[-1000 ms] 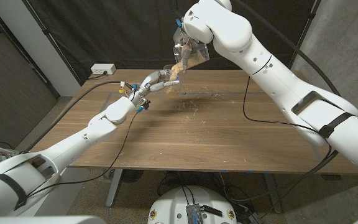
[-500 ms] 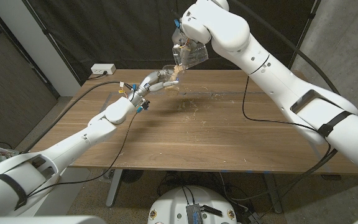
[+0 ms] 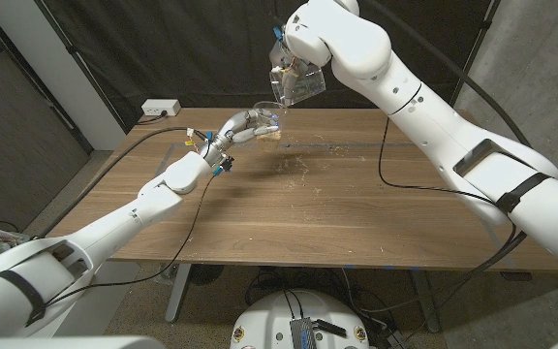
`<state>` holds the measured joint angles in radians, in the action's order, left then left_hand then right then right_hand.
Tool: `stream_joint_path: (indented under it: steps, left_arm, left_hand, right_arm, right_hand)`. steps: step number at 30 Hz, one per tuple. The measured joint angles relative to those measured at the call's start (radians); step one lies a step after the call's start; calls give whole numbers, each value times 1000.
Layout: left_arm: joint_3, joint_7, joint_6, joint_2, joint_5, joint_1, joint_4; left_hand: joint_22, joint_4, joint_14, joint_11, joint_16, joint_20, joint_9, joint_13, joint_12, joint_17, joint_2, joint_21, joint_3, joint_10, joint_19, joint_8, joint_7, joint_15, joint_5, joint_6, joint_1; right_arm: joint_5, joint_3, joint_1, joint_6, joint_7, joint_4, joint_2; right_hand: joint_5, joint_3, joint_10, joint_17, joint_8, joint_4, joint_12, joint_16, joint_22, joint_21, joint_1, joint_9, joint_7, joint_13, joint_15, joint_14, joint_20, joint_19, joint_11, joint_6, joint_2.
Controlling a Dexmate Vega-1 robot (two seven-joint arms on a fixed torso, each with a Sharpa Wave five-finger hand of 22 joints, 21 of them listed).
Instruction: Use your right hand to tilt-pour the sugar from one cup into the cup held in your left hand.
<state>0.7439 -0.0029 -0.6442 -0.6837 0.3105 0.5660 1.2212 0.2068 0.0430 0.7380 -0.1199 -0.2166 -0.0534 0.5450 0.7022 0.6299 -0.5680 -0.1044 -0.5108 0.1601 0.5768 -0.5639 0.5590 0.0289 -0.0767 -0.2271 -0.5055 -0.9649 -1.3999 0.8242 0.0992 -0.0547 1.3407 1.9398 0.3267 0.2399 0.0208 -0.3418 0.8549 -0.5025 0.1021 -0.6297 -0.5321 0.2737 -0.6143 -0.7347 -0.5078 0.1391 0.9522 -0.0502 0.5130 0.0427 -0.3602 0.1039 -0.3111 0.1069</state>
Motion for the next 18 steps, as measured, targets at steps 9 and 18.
stream_joint_path:
  steps: [9,18]
  left_arm:
    - [0,-3,-23,13,6,-2,-24]
    - [-3,-7,-69,38,26,-3,-65]
  left_hand:
    - [0,0,0,0,0,0,0,0,0,0,0,0,0,0,0,0,0,0,0,0,0]
    - [-2,-3,0,-1,0,0,-1,0,0,0,0,-4,3,-1,0,4,0,0,0,0,0]
  right_arm:
    - [15,-72,28,98,-13,36,-9]
    - [99,-196,90,261,-57,93,-24]
  right_hand:
    - [5,0,0,5,-5,0,0,7,0,0,1,1,-3,0,0,0,0,0,0,-11,2]
    - [5,-3,-3,9,-5,3,0,7,-4,-4,-4,0,-5,-2,4,4,4,-4,-3,-20,7]
